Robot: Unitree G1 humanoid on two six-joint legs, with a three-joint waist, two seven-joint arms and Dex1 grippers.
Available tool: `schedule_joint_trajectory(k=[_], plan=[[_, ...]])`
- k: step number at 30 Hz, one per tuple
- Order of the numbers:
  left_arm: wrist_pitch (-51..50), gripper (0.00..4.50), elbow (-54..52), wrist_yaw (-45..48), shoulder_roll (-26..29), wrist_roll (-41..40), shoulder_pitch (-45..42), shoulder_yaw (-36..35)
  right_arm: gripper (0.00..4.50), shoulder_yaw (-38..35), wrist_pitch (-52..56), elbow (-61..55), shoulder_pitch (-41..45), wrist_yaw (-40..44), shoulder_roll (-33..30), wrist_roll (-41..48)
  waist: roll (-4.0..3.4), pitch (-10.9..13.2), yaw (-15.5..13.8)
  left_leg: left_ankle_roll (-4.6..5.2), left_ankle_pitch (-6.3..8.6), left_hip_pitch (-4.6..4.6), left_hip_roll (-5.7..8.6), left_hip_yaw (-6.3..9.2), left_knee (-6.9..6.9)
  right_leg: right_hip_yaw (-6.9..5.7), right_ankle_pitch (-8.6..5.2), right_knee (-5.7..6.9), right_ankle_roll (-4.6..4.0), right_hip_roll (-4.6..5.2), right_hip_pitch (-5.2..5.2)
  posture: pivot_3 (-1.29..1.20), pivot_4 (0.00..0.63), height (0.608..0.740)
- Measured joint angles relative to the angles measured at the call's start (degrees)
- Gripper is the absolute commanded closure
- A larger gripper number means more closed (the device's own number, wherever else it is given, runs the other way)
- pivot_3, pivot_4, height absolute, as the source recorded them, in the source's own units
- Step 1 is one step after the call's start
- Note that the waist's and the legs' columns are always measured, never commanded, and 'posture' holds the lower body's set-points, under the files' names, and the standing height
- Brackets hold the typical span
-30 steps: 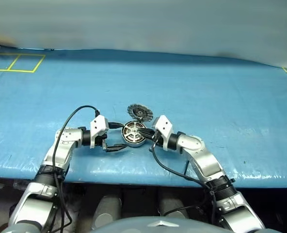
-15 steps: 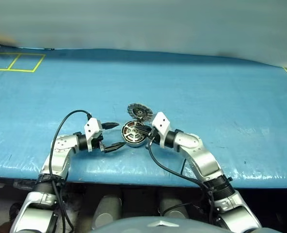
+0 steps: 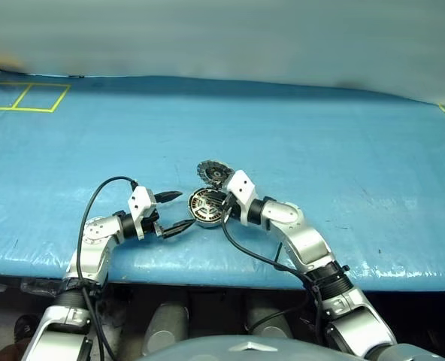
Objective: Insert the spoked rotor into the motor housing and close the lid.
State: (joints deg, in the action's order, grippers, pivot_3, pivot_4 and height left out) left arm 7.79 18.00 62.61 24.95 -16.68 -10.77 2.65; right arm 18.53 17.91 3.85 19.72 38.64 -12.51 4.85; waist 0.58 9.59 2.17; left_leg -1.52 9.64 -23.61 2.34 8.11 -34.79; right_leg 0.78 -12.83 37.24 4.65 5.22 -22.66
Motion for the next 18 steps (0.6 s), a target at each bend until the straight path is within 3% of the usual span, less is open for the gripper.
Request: schedule_joint_trajectory(k=[9,18], plan=[[-0.1,0.0,-0.2,-0.4,0.0,-0.3,0.2,-0.1,4.48,0.7,-3.1,0.1,-1.5,-1.1,0.2,-1.0,-0.01,-0.1,0.0,0.0,0.0,0.06,0.0,0.01,0.0,-0.01,-0.01,-0.01,-0.01,0.01,0.03,0.0,0.15,0.74],[-0.2,0.0,-0.4,-0.3,0.0,-0.3,0.3,-0.3,4.48,-4.1,-5.0,-7.8,-7.0,1.4,-1.6,5.4,-0.07,0.0,-0.1,0.0,0.0,-0.18,0.01,0.0,0.15,0.0,0.01,-0.14,0.02,0.02,-0.12,0.0,0.15,0.74]])
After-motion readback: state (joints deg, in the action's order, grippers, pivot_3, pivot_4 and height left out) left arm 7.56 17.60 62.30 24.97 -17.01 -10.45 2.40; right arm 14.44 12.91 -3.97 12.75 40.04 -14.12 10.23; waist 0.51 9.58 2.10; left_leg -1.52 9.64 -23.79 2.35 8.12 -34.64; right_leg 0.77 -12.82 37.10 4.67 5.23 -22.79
